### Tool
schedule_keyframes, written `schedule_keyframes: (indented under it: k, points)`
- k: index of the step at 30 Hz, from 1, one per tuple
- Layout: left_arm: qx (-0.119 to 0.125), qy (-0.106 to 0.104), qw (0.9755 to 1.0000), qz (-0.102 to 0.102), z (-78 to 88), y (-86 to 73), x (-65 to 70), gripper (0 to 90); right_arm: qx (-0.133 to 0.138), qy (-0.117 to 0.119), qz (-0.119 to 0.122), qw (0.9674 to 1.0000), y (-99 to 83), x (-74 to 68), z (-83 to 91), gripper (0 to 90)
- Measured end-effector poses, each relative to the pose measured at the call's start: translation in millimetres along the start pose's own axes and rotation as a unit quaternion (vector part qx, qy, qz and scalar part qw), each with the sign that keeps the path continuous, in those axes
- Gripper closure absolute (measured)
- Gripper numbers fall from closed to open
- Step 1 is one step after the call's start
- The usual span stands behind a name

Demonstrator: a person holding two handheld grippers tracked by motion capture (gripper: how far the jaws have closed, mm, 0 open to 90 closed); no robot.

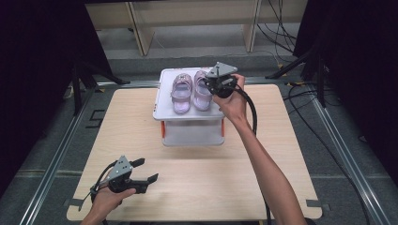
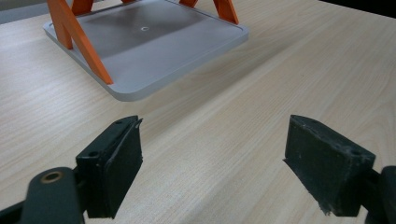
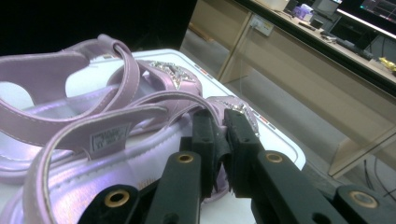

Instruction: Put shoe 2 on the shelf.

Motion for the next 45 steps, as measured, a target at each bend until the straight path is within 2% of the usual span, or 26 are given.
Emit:
schedule_keyframes:
  k: [2,3,4,5,6,8,10,12,13,16,17,18,20,22,25,27,29,31,32,33,34,35,40,42,43,45]
  points:
    - [-0.001,0.000,1.0000,-0.001,0.1,0.0,0.1,18.1,0.001,0.001,-0.005,1.0000,-1.3,-3.0,-2.1,82.8]
    - [-0.001,0.000,1.0000,-0.001,0.1,0.0,0.2,18.1,0.000,0.001,0.002,1.0000,-1.0,-4.0,-3.0,82.4]
    - [-0.001,0.001,1.0000,-0.001,0.0,-0.1,0.5,18.1,-0.002,0.001,-0.002,1.0000,-0.6,-5.7,-3.7,81.3]
    - [0.000,0.000,1.0000,-0.001,0.0,0.0,0.6,18.1,-0.001,-0.002,0.008,1.0000,0.2,-5.4,-4.7,79.0]
    - [-0.002,0.003,1.0000,-0.001,0.5,0.1,0.9,18.1,-0.005,0.005,-0.004,1.0000,0.2,-7.7,-5.9,75.7]
    - [0.002,0.001,1.0000,0.003,0.2,-0.1,1.3,18.1,-0.004,-0.003,-0.002,1.0000,0.2,-9.1,-7.8,71.5]
    - [0.000,0.003,1.0000,0.003,1.0,-0.2,1.1,18.1,-0.004,-0.002,-0.019,0.9998,-0.2,-9.7,-8.6,67.1]
    - [0.000,0.001,1.0000,0.001,0.9,-0.1,0.3,18.1,-0.003,-0.006,-0.028,0.9996,-0.8,-6.7,-8.7,58.3]
    - [0.002,0.001,1.0000,0.000,0.8,-0.1,0.3,18.1,-0.004,-0.002,-0.044,0.9990,-1.2,-6.2,-8.1,53.2]
    - [-0.002,0.003,1.0000,-0.005,0.3,-0.1,0.1,18.1,-0.004,0.004,-0.050,0.9987,-1.6,-3.9,-3.2,51.6]
    - [-0.001,0.000,1.0000,0.000,0.1,-0.2,1.0,18.1,-0.001,0.006,-0.053,0.9986,-1.8,-3.6,-1.4,51.6]
    - [-0.007,0.003,1.0000,0.000,0.9,-0.1,1.5,18.1,0.003,0.015,-0.058,0.9982,-1.9,-2.8,0.9,51.1]
    - [-0.002,0.000,1.0000,-0.003,-0.3,-0.2,1.2,18.1,0.018,0.019,-0.072,0.9971,-1.9,-1.9,6.1,50.0]
    - [-0.002,0.000,1.0000,-0.002,-0.7,-0.3,1.1,18.1,0.021,0.037,-0.108,0.9933,-1.9,-3.1,13.8,50.0]
    - [0.000,0.000,1.0000,-0.001,-0.9,-0.3,1.0,18.2,0.042,0.041,-0.108,0.9924,-2.3,-1.3,24.6,48.3]
    - [0.000,-0.001,1.0000,-0.001,-1.0,-0.4,1.0,18.2,0.057,0.052,-0.122,0.9895,-4.2,-1.7,33.1,47.9]
    - [-0.001,-0.001,1.0000,0.000,-1.3,-0.4,1.3,18.2,0.061,0.052,-0.125,0.9889,-6.7,-1.6,40.7,46.5]
    - [-0.001,-0.001,1.0000,-0.001,-1.2,-0.3,1.5,18.1,0.070,0.062,-0.131,0.9869,-11.1,-3.4,47.4,45.3]
    - [-0.011,0.003,0.9998,-0.018,0.0,0.1,-0.8,18.1,0.074,0.058,-0.125,0.9877,-13.9,-3.5,51.1,44.8]
    - [0.000,0.000,1.0000,-0.002,-1.3,-0.3,1.4,18.2,0.073,0.062,-0.132,0.9866,-15.9,-5.6,53.7,44.6]
    - [-0.001,0.002,1.0000,-0.001,-1.5,-0.6,1.4,18.2,0.077,0.059,-0.121,0.9879,-20.1,-5.8,57.6,44.4]
    - [-0.003,0.002,1.0000,-0.001,-1.6,-0.6,1.1,18.2,0.075,0.065,-0.130,0.9865,-23.1,-8.3,61.1,43.9]
    - [-0.006,0.002,1.0000,0.003,-1.9,-0.8,1.9,18.1,0.096,0.070,-0.128,0.9847,-39.9,-12.9,76.1,43.1]
    - [-0.007,0.003,1.0000,0.000,-2.4,-1.0,1.2,18.2,0.096,0.071,-0.140,0.9829,-47.6,-16.1,83.0,42.5]
    - [-0.007,0.004,1.0000,-0.002,-2.5,-0.9,1.0,18.2,0.096,0.069,-0.138,0.9833,-51.7,-16.9,86.4,42.3]
    - [-0.009,0.004,1.0000,-0.002,-2.4,-0.8,1.0,18.2,0.099,0.076,-0.148,0.9811,-59.9,-21.3,92.2,41.8]
Point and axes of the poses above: each handheld gripper's, and its own axes: z roughly backward along the jaws, y roughly out of its top, x roughly to its right, the point moved 1 cm from there along -z, roughly forward along the jaws
